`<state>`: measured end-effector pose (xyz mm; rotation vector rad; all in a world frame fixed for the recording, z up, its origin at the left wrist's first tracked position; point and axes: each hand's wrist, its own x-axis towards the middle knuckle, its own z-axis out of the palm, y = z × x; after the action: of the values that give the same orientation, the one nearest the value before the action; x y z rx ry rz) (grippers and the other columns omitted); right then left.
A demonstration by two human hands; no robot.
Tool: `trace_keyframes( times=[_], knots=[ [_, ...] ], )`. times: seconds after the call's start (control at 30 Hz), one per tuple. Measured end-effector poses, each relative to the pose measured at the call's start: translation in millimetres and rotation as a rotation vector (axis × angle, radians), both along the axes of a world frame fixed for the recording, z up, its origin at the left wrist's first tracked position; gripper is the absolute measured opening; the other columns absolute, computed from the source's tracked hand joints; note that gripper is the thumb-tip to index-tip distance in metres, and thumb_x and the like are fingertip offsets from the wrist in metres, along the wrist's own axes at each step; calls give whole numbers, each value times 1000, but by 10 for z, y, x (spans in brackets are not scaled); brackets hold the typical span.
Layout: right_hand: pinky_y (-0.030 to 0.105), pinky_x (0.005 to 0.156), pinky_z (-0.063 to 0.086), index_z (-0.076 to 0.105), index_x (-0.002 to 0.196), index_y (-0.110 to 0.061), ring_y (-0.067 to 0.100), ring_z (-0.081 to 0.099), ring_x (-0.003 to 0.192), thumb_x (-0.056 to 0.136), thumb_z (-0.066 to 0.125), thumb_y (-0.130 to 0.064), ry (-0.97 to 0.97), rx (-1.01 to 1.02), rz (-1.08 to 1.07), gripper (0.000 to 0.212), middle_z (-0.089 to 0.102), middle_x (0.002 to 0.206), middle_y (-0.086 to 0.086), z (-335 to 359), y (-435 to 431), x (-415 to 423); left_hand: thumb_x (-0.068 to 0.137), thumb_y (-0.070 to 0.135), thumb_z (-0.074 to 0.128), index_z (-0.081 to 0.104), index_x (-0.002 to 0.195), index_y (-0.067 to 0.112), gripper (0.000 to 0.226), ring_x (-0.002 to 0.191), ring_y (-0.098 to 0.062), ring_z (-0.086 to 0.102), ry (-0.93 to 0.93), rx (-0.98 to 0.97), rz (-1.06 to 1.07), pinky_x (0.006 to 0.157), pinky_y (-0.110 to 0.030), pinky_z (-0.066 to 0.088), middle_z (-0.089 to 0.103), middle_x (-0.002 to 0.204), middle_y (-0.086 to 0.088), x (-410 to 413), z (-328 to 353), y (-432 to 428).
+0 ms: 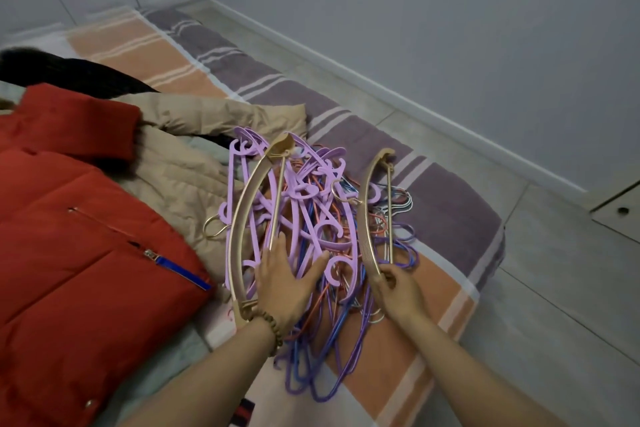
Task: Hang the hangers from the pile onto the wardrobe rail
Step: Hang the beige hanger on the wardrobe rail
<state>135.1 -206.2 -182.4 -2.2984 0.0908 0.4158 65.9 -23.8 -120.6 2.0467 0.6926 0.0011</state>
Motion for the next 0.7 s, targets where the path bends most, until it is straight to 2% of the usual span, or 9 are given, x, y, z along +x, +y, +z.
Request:
trace_keyframes(
  times=[0.07,0.2,0.33,0.47,0.53,0.6,0.67,0.7],
  knots=[
    [36,77,53,66,87,-21,22,65,84,84,61,-20,9,20,12,6,71,85,1,34,26,-4,73,76,46,14,149,23,98,145,-19,10,6,23,-6,118,-50,10,15,157,2,17,17,4],
    [27,70,49,62,80,-25,20,65,81,82,64,-12,30,151,-42,13,68,79,-2,213,-3,-4,73,79,37,9,149,25,98,146,-18,2,11,68,-14,119,-45,1,9,158,4,41,163,-19],
    [25,76,44,68,98,-4,19,61,85,83,62,-3,32,254,-90,16,68,92,11,545,-201,101,72,73,34,7,150,26,94,145,-12,-4,-58,36,-42,120,-42,2,3,158,8,69,397,-148],
    [15,66,46,64,113,0,17,58,89,90,56,-3,52,373,-195,24,66,103,11,1012,-458,147,82,64,42,9,149,28,83,146,-13,-4,-91,-55,-53,120,-42,4,3,158,7,159,735,-433],
    [16,64,46,60,119,-1,19,58,90,91,57,-7,89,518,-302,29,64,108,12,1249,-561,121,78,70,44,14,147,33,84,146,-16,2,-103,-139,-87,118,-47,11,9,157,8,196,917,-619],
    [22,65,48,57,122,-3,19,61,87,90,59,-9,132,701,-367,33,65,110,12,1534,-666,49,75,74,46,25,144,32,84,141,-17,19,-125,-264,-128,115,-46,24,21,153,6,241,1166,-843],
    [23,63,51,57,119,-7,14,65,82,89,58,-8,156,856,-364,30,67,102,9,1874,-788,-67,85,57,49,45,133,26,57,126,-11,40,-175,-417,-180,105,-30,35,44,138,4,296,1486,-1089],
    [21,61,53,58,116,-8,13,66,79,89,57,-8,158,905,-342,27,69,98,8,2047,-869,-130,90,46,50,55,120,24,38,116,-9,49,-211,-497,-212,95,-21,40,55,126,4,322,1676,-1218]
  ],
)
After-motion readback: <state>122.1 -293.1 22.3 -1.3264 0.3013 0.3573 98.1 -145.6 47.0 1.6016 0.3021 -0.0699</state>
